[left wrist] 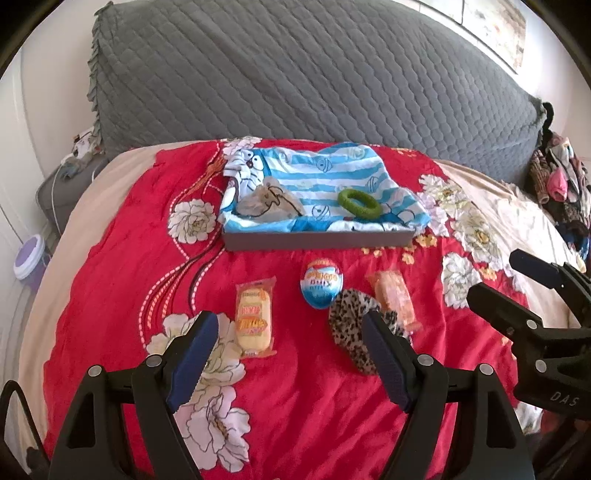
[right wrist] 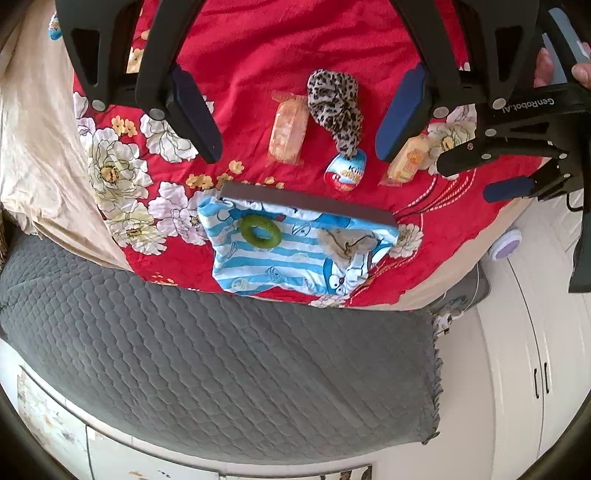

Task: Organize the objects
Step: 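Move both tools toward the bread snack and leopard scrunchie on the bedspread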

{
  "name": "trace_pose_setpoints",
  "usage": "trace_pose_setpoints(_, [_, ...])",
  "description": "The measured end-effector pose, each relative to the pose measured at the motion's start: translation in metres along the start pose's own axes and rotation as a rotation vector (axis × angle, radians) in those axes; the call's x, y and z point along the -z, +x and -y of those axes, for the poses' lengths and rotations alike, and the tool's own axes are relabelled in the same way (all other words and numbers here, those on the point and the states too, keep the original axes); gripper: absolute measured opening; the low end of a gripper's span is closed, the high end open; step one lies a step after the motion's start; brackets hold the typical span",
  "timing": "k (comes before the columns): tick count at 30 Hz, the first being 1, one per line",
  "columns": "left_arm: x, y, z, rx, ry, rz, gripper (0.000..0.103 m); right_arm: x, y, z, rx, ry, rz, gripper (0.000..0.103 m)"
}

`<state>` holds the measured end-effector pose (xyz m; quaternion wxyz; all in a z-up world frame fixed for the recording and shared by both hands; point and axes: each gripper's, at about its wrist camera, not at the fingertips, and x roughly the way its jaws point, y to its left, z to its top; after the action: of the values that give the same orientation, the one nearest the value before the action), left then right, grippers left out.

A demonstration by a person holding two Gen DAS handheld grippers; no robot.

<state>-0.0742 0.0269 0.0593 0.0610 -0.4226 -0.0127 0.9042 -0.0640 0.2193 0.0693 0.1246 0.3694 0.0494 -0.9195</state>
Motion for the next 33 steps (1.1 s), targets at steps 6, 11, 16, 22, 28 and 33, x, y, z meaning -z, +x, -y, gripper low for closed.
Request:
trace_pose_setpoints(6, [0.014,0.001,-0.002,-0.005,0.009,-0.019,0.081,0.013,0.002,-0.015,-0.016,-0.034,-0.028,0.085])
trace_pose_setpoints(11, [0.021,0.001,-0.003,-0.007,0.017,-0.031,0.081,0.021,0.005,-0.024,-0.02,-0.06,-0.046,0.085])
trace_pose_setpoints(16, [0.024,0.001,-0.004,-0.009,0.016,-0.038,0.081,0.027,0.007,-0.025,-0.019,-0.067,-0.061,0.085])
trace_pose_setpoints(22, [0.028,0.005,-0.009,-0.01,0.007,-0.045,0.081,0.032,0.01,-0.027,-0.016,-0.075,-0.077,0.085])
trace_pose_setpoints(28, [0.033,0.018,-0.015,-0.013,-0.012,-0.07,0.081,0.034,0.017,-0.029,-0.02,-0.088,-0.091,0.085])
trace_pose_setpoints(33, [0.037,0.027,-0.018,-0.016,-0.018,-0.094,0.081,0.038,0.024,-0.029,-0.024,-0.092,-0.11,0.085])
